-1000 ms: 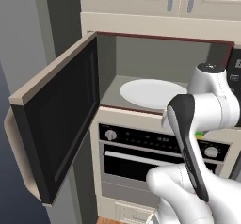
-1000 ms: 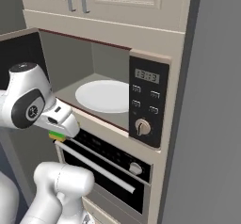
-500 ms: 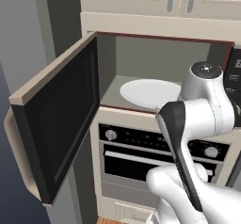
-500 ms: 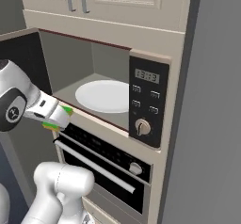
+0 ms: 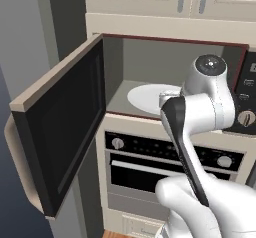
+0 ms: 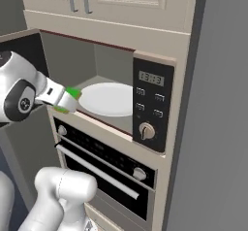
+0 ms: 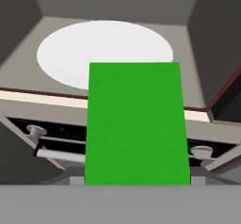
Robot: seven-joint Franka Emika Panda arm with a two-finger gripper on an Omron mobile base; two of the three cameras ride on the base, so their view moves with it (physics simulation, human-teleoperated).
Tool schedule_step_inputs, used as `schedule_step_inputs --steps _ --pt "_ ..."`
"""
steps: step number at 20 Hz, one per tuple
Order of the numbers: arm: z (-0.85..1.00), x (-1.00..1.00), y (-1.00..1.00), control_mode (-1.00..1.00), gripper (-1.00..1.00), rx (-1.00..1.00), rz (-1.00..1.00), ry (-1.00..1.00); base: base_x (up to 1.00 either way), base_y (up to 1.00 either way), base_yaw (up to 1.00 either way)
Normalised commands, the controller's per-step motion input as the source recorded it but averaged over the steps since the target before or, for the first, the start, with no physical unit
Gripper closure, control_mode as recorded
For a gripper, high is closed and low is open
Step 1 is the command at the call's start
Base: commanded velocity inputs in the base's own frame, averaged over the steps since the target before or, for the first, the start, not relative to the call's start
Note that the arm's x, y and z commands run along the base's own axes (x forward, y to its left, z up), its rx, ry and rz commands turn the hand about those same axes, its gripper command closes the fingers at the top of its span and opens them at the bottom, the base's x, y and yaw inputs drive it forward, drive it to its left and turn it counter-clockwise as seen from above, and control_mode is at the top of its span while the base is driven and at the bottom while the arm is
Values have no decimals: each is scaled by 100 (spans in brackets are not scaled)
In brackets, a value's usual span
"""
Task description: Place the sponge inside the microwave to prepare for sanitizing.
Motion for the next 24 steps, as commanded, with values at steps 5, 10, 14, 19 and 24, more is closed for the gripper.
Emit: schedule_step_inputs --steps 5,10,14,19,24 --pt "-3 27 0 -100 100 0 -1 -27 0 0 0" --pt "-19 24 -2 -100 100 -1 0 -17 0 0 0" --pt "0 7 -12 -100 100 0 1 10 0 0 0" --pt "-8 52 -23 -100 100 1 0 22 0 0 0" --pt "-1 35 -2 -100 100 1 0 1 0 0 0"
